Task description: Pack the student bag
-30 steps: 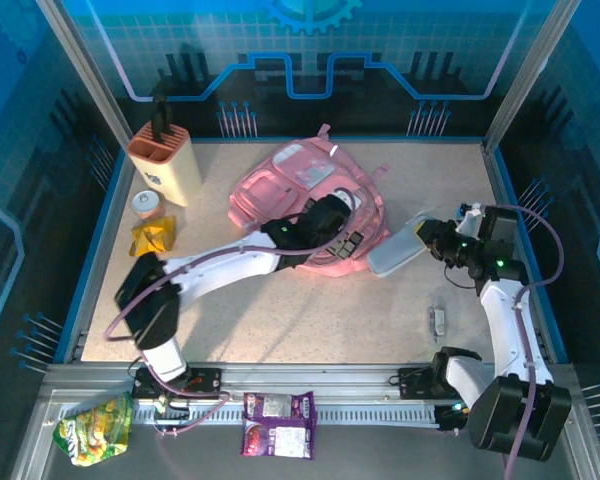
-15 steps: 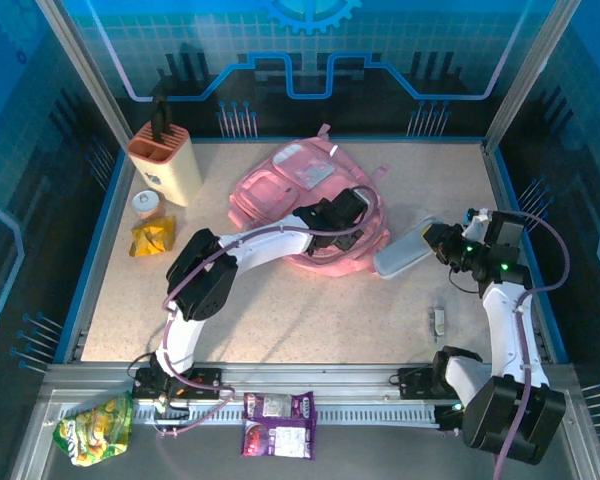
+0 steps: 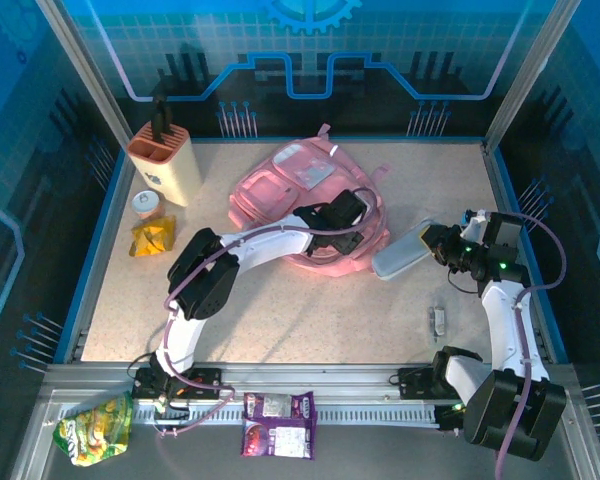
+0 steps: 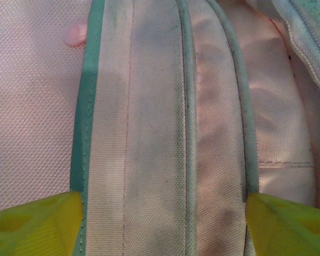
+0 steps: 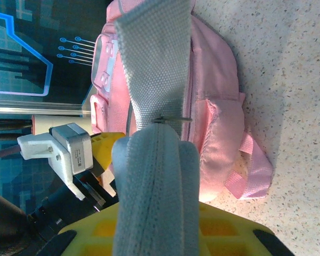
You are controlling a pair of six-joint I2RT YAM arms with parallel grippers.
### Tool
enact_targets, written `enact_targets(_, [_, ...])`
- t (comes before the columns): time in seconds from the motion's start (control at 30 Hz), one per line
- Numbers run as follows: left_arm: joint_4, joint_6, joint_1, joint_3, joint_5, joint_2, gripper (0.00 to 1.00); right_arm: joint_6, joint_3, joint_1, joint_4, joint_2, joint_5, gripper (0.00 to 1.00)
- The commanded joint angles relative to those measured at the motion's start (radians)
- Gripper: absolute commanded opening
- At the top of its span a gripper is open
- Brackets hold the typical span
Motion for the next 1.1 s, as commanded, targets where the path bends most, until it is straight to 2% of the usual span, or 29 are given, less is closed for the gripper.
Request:
enact_targets(0.0, [-0.031, -0.03, 0.028, 0.03, -0.012, 0.043, 0.76, 0.006, -0.004, -0.014, 0.008, 0.0, -0.028, 0.16])
enact_targets(0.1, [-0.017, -0.043, 0.048, 0.016, 0.025, 0.031, 0.69, 0.006, -0.005, -0.013, 0.009, 0.0, -0.026, 0.16])
enact_targets(0.37, [-0.03, -0.032, 0.049, -0.003, 0.004, -0.016, 0.39, 0.001, 0.001, -0.015, 0.001, -0.003, -0.021, 0.15])
enact_targets(0.57, [-0.044, -0.082, 0.048, -0.026, 0.026, -0.134, 0.02, -0.03, 0.008, -0.015, -0.018, 0.004, -0.016, 0.15])
enact_targets(0.87, [-0.096, -0.225, 0.048, -0.043, 0.052, -0.335, 0.0, -0.011, 0.021, 0.011, 0.013, 0.041, -0.037, 0.15])
enact_targets(1.07, [-0.139, -0.331, 0.048, -0.047, 0.069, -0.421, 0.0, 0.093, 0.021, 0.187, 0.178, 0.093, 0.064, 0.15])
